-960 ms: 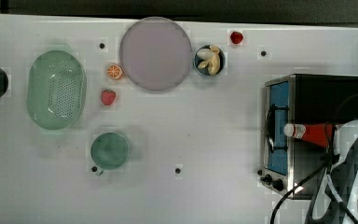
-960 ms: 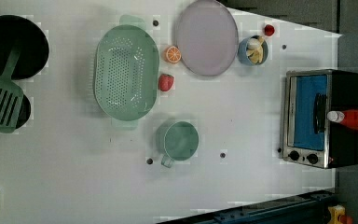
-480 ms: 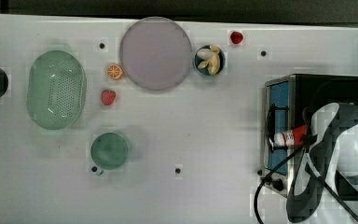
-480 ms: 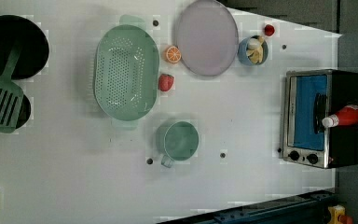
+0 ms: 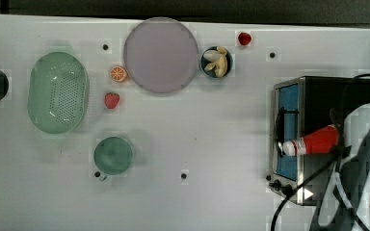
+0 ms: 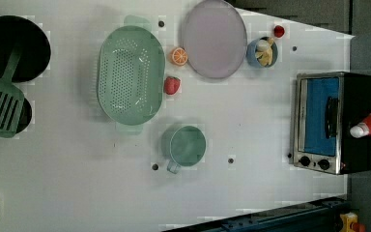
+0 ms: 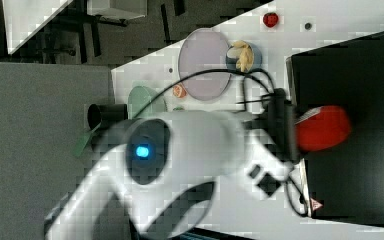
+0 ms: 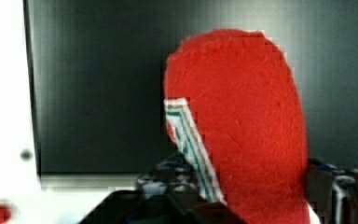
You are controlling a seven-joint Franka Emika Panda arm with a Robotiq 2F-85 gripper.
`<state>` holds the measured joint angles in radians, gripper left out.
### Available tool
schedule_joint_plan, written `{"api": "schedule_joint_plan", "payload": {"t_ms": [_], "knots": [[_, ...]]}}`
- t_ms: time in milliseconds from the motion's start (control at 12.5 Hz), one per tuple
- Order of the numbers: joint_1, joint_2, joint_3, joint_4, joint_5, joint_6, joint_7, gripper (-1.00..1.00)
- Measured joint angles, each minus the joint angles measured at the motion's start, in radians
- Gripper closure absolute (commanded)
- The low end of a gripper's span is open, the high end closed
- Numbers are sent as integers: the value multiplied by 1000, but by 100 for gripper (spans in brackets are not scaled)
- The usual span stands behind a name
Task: Pick Ketchup from oven and place it on table.
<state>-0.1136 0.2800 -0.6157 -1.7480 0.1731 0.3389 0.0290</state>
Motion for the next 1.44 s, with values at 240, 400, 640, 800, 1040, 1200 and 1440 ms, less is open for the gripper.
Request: {"api": "schedule_joint_plan", "payload": {"t_ms": [240,400,640,800,1040,1200,1440], "knots": [[56,-120,15,53,7,-141,0,-26],[98,-215,117,63,6,-164,-1,-26],[149,-199,273,76,-27,-129,-1,-26],[204,-147,341,45,-85,-67,-1,-26],[257,-113,449,-216,-213,194,-1,-26],[291,-78,446,-439,-206,337,-1,-26],[262,33,449,-494,-196,497,-1,-26]]}}
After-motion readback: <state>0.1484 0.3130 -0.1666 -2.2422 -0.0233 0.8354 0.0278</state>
